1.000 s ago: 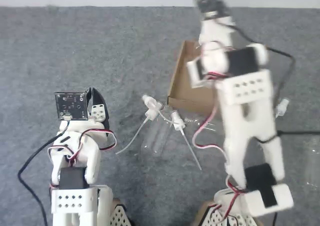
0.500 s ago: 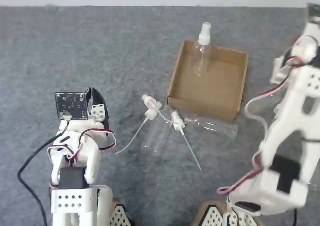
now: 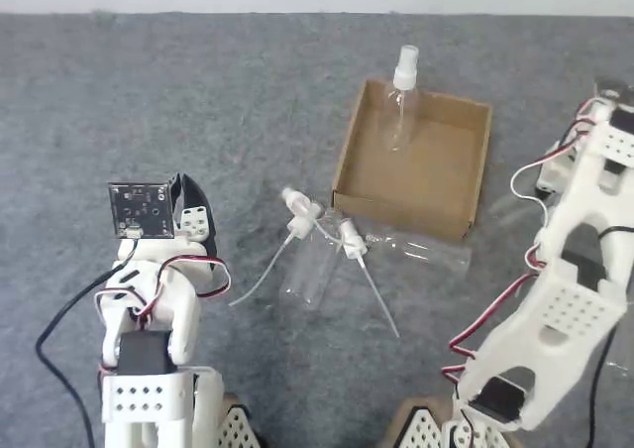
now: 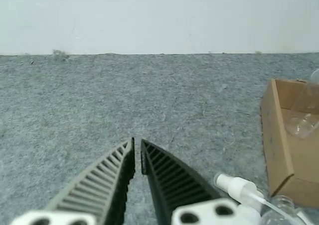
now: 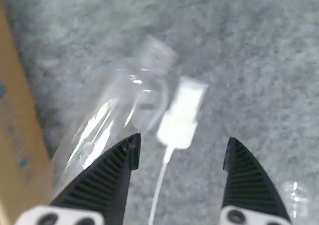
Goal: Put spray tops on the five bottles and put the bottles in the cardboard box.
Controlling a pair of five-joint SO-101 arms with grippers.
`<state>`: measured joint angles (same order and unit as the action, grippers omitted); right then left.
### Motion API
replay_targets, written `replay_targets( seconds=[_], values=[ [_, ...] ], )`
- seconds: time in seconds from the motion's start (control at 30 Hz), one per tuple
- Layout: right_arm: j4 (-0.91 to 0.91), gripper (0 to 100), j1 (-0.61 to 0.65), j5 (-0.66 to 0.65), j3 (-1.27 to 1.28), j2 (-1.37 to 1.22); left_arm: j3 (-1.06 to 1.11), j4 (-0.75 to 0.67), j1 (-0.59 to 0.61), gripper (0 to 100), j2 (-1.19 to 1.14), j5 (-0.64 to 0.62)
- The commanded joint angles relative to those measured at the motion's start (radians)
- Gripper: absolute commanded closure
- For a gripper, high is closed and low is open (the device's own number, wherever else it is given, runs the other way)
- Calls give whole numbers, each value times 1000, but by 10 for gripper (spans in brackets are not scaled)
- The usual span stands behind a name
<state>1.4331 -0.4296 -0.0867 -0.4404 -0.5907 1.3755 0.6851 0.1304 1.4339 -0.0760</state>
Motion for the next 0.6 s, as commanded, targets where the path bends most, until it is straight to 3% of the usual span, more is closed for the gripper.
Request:
replay_targets(
  seconds=[0.0,0.4,0.57],
  values=[
    [-39,781,-16,-5,-58,-19,-5,-31,-2,989,12,-8],
    [-68,784,-22,-6,-58,-119,-5,-31,-2,989,14,-8],
    [-82,884,-38,-6,-58,-137,-5,-31,-2,989,14,-8]
  ],
)
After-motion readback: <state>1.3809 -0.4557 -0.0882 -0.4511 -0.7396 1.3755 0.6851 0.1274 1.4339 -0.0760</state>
